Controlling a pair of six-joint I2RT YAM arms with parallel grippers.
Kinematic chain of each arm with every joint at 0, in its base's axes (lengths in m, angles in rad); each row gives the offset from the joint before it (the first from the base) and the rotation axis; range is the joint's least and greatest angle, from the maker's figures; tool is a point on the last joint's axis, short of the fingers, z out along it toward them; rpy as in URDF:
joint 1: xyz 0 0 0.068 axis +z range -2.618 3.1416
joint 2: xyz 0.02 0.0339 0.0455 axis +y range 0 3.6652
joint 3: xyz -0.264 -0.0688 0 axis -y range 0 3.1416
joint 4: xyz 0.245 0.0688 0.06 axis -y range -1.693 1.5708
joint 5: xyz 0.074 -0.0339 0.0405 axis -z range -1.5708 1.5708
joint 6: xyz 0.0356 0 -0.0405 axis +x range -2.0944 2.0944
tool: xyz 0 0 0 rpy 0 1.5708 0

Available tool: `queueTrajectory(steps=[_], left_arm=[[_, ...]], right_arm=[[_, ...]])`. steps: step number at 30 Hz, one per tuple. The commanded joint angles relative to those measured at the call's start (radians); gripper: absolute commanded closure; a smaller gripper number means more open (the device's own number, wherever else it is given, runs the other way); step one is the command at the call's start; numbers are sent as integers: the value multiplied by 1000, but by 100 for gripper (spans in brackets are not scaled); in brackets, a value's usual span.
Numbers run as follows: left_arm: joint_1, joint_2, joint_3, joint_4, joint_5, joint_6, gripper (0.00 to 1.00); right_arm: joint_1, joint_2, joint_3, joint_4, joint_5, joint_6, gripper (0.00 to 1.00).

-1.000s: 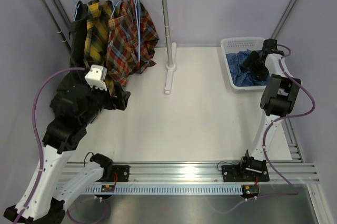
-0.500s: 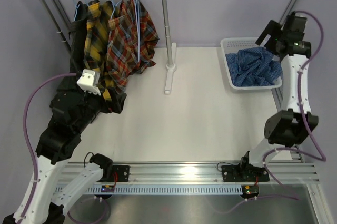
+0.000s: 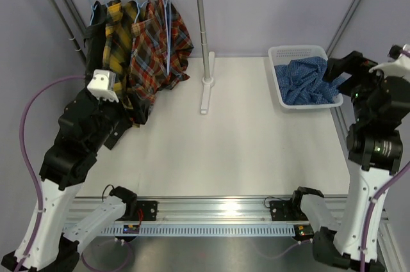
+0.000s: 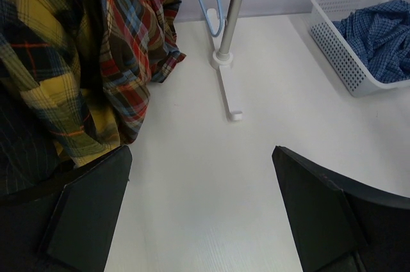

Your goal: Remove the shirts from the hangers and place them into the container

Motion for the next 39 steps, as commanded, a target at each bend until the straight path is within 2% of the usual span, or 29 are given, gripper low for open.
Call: queueTrajectory(steps=[1, 2, 4, 5, 6, 7, 9, 13, 18, 26, 32, 36, 39], left_arm=[[-3, 112, 129, 39, -45, -36, 1], [-3, 188, 222, 54, -58, -51, 1], [-3, 276, 322, 81, -85, -79, 1], [-3, 372, 375, 102, -101, -77, 2], [-3, 426, 510, 99, -111, -79, 2], [-2, 530, 585, 101, -113, -68, 2], [-2, 622, 784, 117, -133, -31, 3], [18, 799, 962, 217, -130, 24, 7], [109, 914, 987, 280, -95, 9, 12], [241, 965, 945, 286, 39, -36, 28], [282, 1028, 957, 286, 132, -30, 43], [282, 1072, 974, 286, 166, -22, 49], [285, 1100, 976, 286, 145, -8, 49]], right_arm=[[21, -104, -140, 98, -92, 24, 0], [35, -122, -164, 124, -90, 24, 1], [97, -150, -210, 137, -68, 12, 1], [120, -153, -219, 142, -60, -2, 1], [163, -155, -225, 142, -52, -8, 1], [180, -159, -237, 134, -45, -11, 1], [203, -168, -268, 137, -67, -4, 1], [252, -227, -328, 142, -112, 36, 1], [268, -274, -366, 102, -113, 35, 1], [268, -346, -409, 43, -86, 7, 1], [269, -383, -431, 8, -66, 5, 1], [268, -400, -449, 0, -66, 11, 0], [269, -403, -461, -6, -64, 13, 0]])
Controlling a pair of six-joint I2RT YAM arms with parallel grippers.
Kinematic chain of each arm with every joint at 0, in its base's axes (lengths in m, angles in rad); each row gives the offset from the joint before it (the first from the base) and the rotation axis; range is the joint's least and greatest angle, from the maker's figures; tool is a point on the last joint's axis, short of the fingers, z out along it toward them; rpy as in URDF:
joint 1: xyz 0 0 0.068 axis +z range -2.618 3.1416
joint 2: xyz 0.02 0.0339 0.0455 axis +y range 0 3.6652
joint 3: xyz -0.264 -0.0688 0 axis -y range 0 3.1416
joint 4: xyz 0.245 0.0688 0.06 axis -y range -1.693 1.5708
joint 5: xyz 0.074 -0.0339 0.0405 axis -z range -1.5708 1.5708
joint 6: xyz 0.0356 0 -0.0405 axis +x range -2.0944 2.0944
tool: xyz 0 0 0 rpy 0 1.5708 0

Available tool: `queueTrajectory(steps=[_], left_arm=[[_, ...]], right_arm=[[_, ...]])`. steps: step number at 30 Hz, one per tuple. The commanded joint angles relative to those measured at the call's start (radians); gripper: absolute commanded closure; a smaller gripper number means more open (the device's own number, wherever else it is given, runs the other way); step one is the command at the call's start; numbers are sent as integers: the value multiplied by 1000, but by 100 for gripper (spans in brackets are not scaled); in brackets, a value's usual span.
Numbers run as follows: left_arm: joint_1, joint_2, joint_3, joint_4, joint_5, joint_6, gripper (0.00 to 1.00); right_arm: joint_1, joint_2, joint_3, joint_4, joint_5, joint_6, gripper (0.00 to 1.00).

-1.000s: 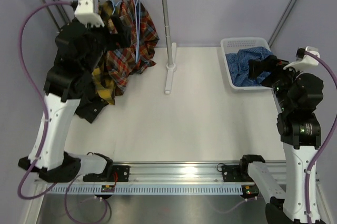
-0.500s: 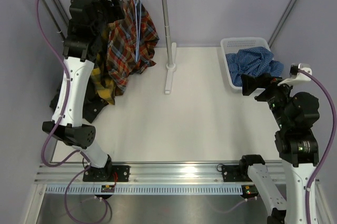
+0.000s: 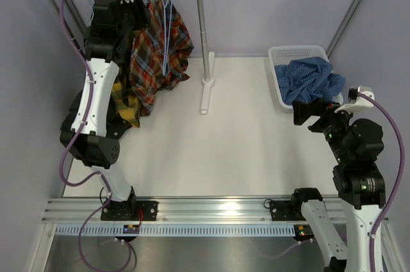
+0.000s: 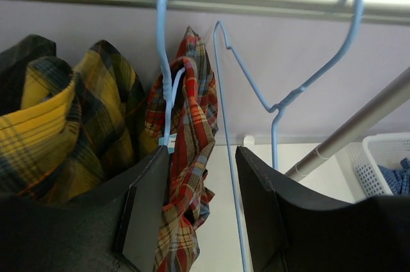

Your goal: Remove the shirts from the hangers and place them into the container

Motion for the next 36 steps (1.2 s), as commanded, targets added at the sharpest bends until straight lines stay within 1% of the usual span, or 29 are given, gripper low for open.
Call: queueTrajectory(steps=[1, 5, 7, 10, 13, 15, 18, 20, 23, 33, 36], left_arm=[[9, 31, 36, 43, 33, 18, 49], [30, 56, 43, 43, 18, 21, 50], [37, 60, 45, 43, 18, 21, 53], [35, 57, 51, 44, 30, 29, 54], [37, 40, 71, 44, 41, 32, 39], [37, 28, 92, 44, 62, 35, 43], [37, 2, 128, 44, 93, 29, 44], [37, -12, 142, 44, 90, 34, 44], [35, -29, 148, 44, 50, 55, 45], [38, 37, 41, 47, -8, 90, 46], [38, 52, 30, 46, -51, 101, 46]], right_arm=[[10, -13, -14, -13, 5, -8, 1], [10, -19, -27, -16, -2, 0, 1], [10, -20, -28, -23, 1, 3, 0], [10, -23, -34, -30, 4, 1, 0], [10, -20, -43, -35, 1, 6, 0], [10, -22, -53, -36, -5, 10, 0], [10, -23, -63, -35, -14, 18, 1], [10, -23, -69, -32, -16, 20, 0], [10, -26, -77, -23, -18, 18, 0], [10, -28, -62, -38, -15, 3, 1], [10, -31, -63, -49, -13, 3, 0]])
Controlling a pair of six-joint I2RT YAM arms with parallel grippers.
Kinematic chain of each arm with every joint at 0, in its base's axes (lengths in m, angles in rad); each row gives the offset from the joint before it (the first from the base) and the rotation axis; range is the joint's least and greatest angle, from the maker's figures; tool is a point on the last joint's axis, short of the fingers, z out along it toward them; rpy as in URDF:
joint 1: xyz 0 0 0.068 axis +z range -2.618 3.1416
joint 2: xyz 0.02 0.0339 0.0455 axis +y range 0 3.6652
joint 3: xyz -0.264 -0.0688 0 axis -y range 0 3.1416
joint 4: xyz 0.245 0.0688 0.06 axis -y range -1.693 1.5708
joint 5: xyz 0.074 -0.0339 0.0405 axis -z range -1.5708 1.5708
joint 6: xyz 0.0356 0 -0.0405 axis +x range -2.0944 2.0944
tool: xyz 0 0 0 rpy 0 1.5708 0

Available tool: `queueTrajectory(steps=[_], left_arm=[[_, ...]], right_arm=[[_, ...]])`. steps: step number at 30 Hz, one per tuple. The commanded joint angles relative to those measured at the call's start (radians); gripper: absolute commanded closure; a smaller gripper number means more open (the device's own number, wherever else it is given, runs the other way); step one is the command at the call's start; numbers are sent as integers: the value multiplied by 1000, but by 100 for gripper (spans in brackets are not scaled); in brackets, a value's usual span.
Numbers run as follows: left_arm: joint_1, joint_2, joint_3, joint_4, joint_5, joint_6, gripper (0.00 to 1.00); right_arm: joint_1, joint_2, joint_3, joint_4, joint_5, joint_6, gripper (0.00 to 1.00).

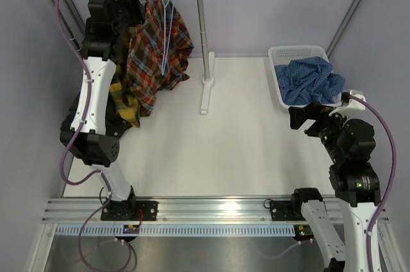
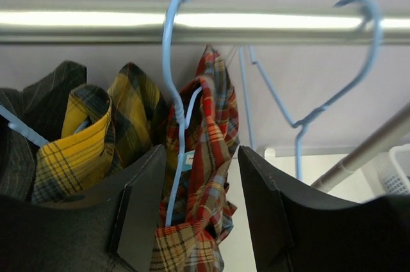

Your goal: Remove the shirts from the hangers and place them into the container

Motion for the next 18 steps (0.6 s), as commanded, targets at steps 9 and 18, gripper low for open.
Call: queueTrajectory(steps=[9, 18], left_arm=[[6, 47, -5, 31, -24, 42, 55], [6, 63, -8, 31, 17, 39, 78]], right_arm=[[12, -23, 1, -25, 2, -13, 1], [12, -23, 6, -38, 11, -19, 0]])
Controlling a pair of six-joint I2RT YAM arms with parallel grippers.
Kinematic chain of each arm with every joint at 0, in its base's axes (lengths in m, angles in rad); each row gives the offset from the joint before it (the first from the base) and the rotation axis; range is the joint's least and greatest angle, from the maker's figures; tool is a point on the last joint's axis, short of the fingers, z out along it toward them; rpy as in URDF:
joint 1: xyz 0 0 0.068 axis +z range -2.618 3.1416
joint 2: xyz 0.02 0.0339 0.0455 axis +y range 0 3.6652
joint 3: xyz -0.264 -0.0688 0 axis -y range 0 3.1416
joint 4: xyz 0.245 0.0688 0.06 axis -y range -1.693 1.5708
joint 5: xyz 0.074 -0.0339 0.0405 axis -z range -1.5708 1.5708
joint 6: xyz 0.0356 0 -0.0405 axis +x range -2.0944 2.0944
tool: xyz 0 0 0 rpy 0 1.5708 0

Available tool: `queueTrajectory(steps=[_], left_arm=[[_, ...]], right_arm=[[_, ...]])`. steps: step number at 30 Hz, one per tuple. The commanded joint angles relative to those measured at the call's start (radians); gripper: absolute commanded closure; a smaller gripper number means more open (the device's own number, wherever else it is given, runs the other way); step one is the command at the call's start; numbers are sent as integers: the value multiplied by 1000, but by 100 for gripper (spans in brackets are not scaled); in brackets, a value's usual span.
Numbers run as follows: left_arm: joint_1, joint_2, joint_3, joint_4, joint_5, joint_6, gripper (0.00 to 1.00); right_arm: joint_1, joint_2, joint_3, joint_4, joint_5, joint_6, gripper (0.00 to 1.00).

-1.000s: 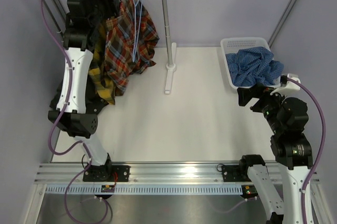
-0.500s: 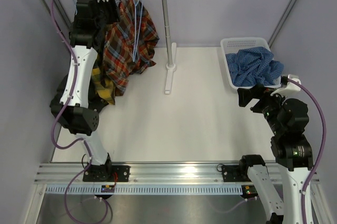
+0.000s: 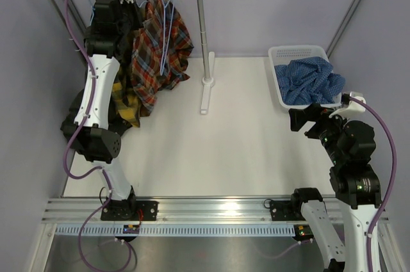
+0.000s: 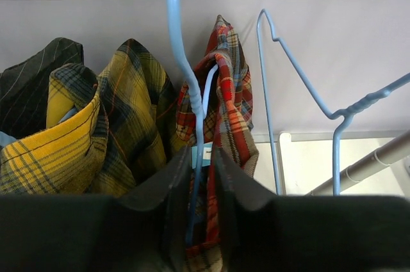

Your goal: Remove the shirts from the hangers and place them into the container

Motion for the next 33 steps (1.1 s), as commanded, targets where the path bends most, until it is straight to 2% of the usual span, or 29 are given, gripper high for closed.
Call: queueTrajectory(steps=[1, 3, 4, 14, 21, 24, 28, 31, 33], left_arm=[[5, 6, 3, 48, 28, 6, 86], [5, -1, 6, 48, 26, 11, 98], [5, -8, 14, 46, 26, 12, 100], [5, -132, 100, 44, 54, 28, 100], [5, -250, -12, 12, 72, 51, 100], [5, -349, -125, -21, 81, 48, 100], [5, -527, -401, -57, 43, 54, 100], [3, -674, -532, -113, 17, 55, 100], [2, -783, -697, -146, 17, 51, 100]], right_arm=[[10, -10, 6, -14, 9, -19, 1], [10, -10, 7, -19, 9, -19, 1], [10, -12, 10, -19, 9, -17, 1], [10, -27, 12, -39, 6, -29, 0], [12, -36, 13, -59, -1, -49, 1], [12, -35, 24, -62, -5, -60, 1], [10, -17, 30, -51, -24, -66, 1], [12, 12, 32, -34, -49, -55, 1], [21, 39, 38, -19, -63, -46, 1]])
